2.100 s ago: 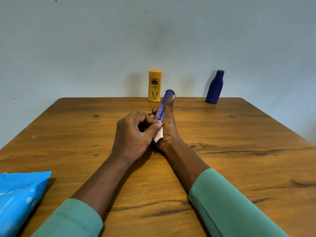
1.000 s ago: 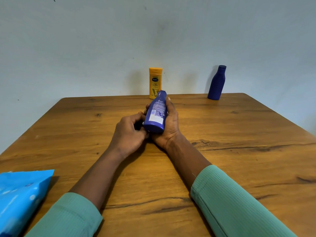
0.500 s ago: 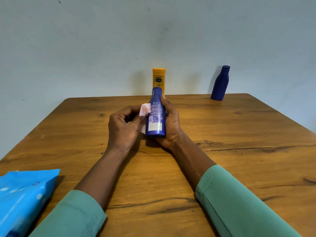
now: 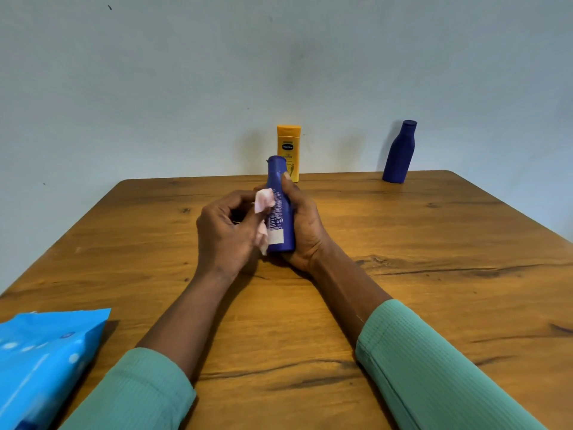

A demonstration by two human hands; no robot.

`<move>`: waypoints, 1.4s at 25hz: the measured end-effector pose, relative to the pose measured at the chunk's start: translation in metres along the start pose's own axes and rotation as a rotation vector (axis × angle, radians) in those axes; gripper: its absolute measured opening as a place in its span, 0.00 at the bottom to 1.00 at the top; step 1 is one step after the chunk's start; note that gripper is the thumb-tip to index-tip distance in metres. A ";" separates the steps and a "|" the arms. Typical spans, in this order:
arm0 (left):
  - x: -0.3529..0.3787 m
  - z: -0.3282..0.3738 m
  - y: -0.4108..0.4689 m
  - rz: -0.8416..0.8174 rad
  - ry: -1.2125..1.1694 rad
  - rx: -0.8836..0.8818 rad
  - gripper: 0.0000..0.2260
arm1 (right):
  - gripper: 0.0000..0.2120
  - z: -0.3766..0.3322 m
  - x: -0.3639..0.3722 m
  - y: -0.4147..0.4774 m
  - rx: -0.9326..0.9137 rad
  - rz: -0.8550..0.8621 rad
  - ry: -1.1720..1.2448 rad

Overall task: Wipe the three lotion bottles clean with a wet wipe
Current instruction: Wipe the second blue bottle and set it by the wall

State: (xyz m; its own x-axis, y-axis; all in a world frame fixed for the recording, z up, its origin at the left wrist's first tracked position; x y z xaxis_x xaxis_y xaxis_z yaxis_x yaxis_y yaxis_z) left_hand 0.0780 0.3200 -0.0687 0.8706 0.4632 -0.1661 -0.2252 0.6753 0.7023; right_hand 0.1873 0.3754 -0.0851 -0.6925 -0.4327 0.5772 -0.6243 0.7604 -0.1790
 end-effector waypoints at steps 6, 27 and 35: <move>0.015 0.016 -0.012 -0.183 0.068 0.139 0.09 | 0.32 0.002 -0.008 0.004 0.009 -0.010 0.090; -0.024 -0.005 0.012 0.233 -0.089 0.034 0.09 | 0.32 0.013 0.008 0.013 0.027 0.037 -0.413; -0.019 -0.020 0.009 0.182 -0.025 0.000 0.07 | 0.33 0.008 0.005 0.003 0.080 -0.008 -0.334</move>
State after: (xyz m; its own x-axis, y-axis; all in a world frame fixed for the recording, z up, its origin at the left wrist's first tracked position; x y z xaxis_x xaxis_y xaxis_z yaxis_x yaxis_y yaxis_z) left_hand 0.0504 0.3284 -0.0729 0.8261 0.5633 -0.0183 -0.3803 0.5812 0.7194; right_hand 0.1789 0.3716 -0.0886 -0.7594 -0.5832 0.2883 -0.6473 0.7216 -0.2455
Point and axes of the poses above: each hand's wrist, its own y-axis towards the middle knuckle, its own x-axis out of the palm, z = x × y, the point moved 4 cm from there along y, towards the middle knuckle, and after that the axes turned 14 degrees about x, right-handed, at the moved point
